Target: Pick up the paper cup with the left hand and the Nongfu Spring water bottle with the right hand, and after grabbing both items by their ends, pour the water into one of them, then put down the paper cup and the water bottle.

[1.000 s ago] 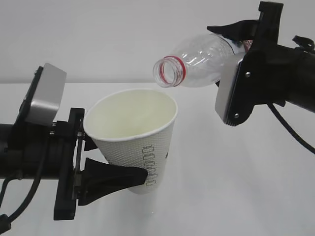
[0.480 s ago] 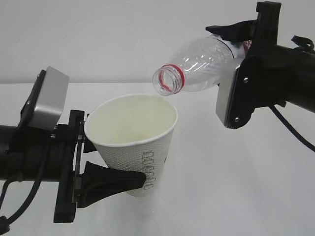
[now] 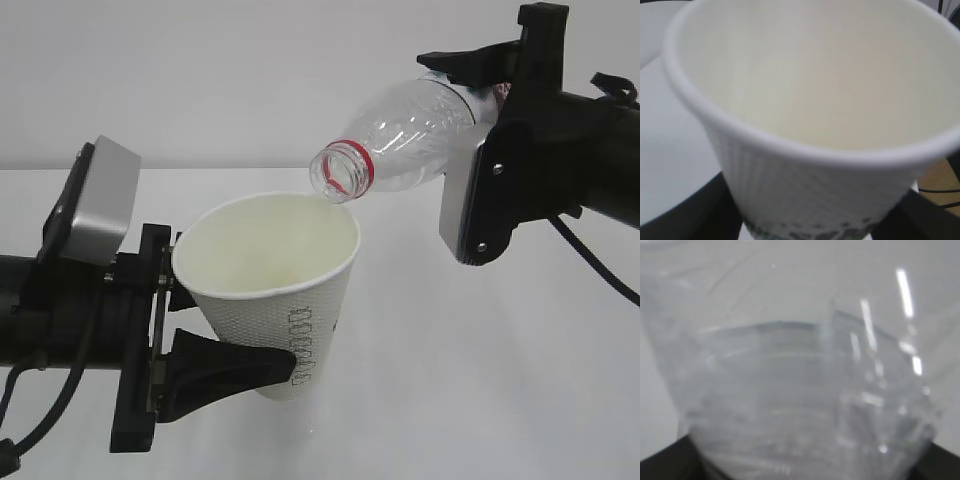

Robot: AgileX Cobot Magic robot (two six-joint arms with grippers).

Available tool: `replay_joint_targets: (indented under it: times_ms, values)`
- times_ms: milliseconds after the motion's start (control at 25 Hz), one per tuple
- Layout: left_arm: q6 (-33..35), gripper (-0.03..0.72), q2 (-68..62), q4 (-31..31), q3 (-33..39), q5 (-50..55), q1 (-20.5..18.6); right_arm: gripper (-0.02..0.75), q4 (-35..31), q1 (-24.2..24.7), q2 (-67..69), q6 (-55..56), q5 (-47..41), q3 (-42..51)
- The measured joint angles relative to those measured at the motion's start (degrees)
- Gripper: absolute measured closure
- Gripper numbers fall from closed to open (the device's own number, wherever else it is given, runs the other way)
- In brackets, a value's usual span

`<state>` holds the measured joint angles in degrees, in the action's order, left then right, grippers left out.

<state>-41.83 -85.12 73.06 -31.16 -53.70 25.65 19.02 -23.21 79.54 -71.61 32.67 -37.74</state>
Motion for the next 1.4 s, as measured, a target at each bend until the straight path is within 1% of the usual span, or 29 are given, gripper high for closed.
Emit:
replay_joint_targets:
  times_ms: [1400]
  values:
    - [0.0,0.190,0.0,1.1,0.0,1.2,0.0,0.244,0.0,0.0,0.0,-1.4,0.0,0.0]
